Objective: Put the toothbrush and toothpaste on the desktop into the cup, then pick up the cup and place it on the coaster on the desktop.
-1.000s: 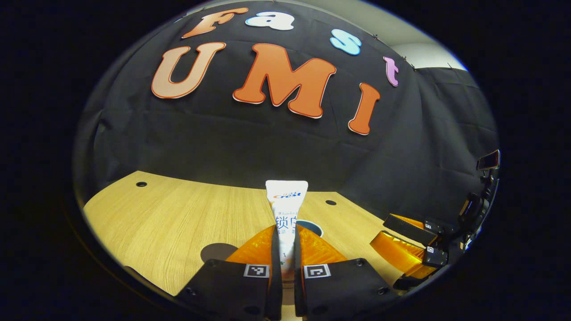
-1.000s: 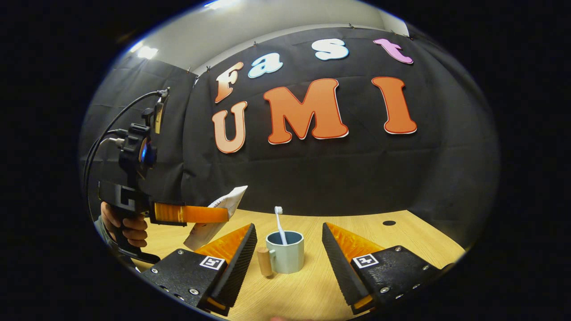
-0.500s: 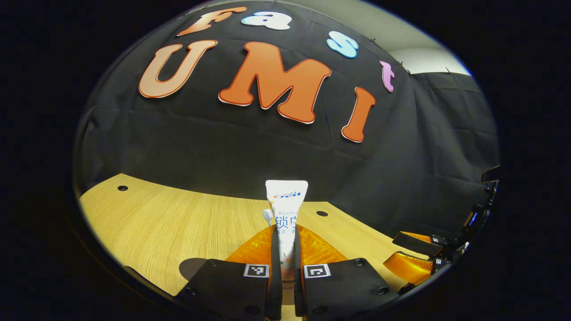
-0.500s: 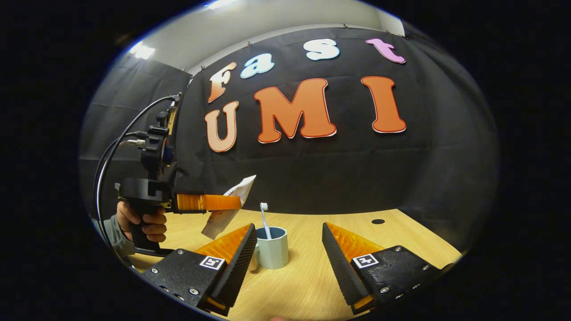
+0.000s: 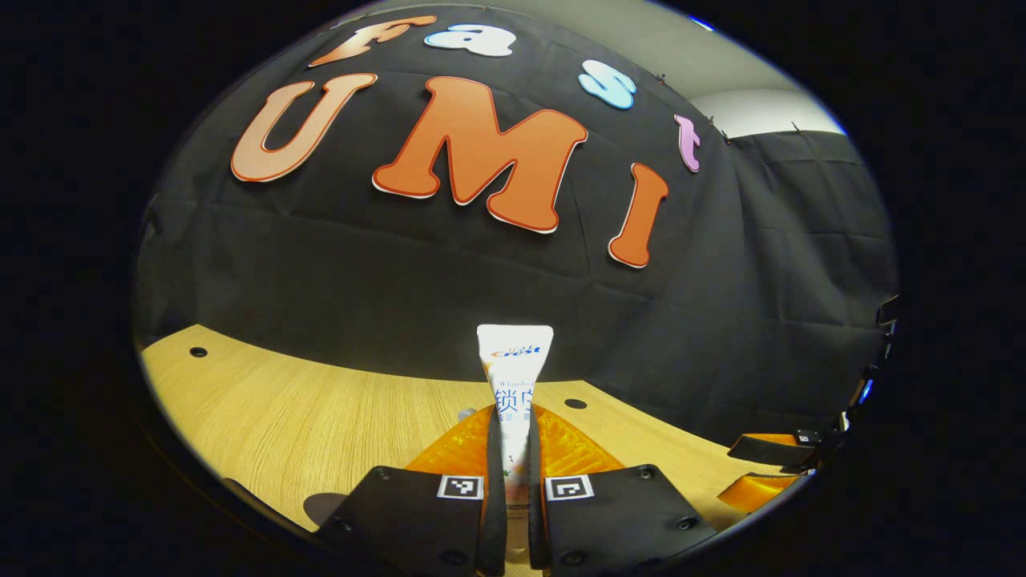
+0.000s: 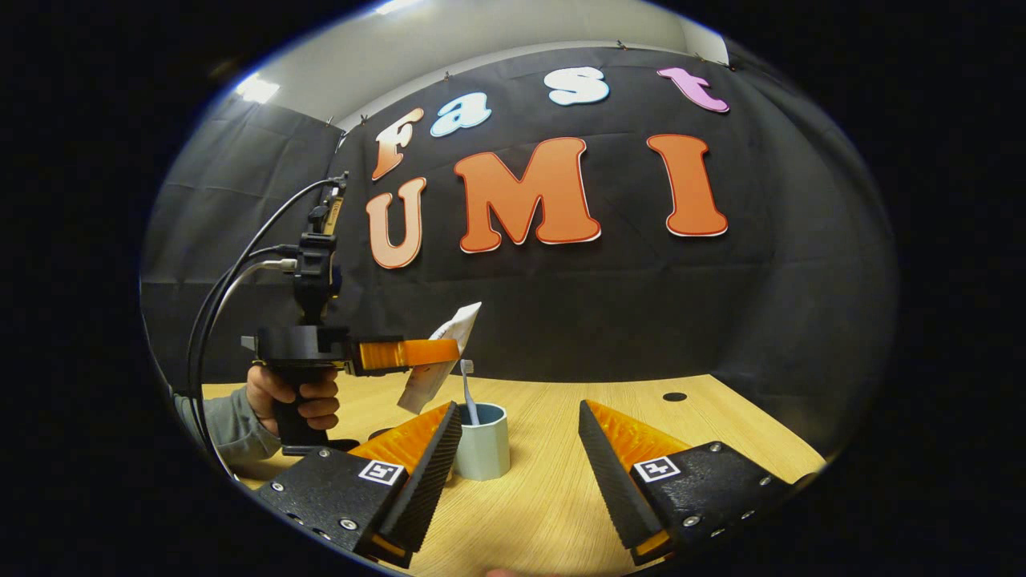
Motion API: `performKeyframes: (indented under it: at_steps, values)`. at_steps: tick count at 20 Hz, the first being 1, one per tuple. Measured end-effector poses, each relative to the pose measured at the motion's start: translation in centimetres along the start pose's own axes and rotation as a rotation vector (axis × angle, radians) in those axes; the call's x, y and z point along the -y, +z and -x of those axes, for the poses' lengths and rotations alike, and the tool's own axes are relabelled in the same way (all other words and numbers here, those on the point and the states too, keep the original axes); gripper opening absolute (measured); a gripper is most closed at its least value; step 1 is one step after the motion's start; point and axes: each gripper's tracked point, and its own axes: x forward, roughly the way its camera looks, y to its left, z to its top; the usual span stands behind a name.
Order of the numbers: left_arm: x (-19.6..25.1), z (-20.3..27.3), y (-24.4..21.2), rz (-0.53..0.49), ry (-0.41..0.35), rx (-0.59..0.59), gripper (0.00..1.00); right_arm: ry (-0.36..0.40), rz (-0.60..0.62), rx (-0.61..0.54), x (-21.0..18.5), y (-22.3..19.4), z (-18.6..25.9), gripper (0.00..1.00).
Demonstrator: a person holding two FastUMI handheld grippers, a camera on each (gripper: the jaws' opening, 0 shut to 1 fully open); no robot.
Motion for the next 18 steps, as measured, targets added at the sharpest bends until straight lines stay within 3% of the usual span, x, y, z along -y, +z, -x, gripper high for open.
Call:
performKeyframes:
  at_steps: [7,8,18]
  values:
    - [0.2,-3.1,-1.1,-0.004,-0.029,0.01,0.14,-0.007,-0.004,-0.018,0.6,-0.7,-0.6,0.84]
    - [0.4,-3.4,-1.2,-0.007,-0.031,0.009,0.14,-0.011,-0.008,-0.021,0.9,-0.9,-0.6,0.89]
    - [2.1,-5.5,-4.3,-0.001,-0.078,-0.06,0.14,-0.033,-0.034,-0.051,2.3,-2.4,-1.7,0.89]
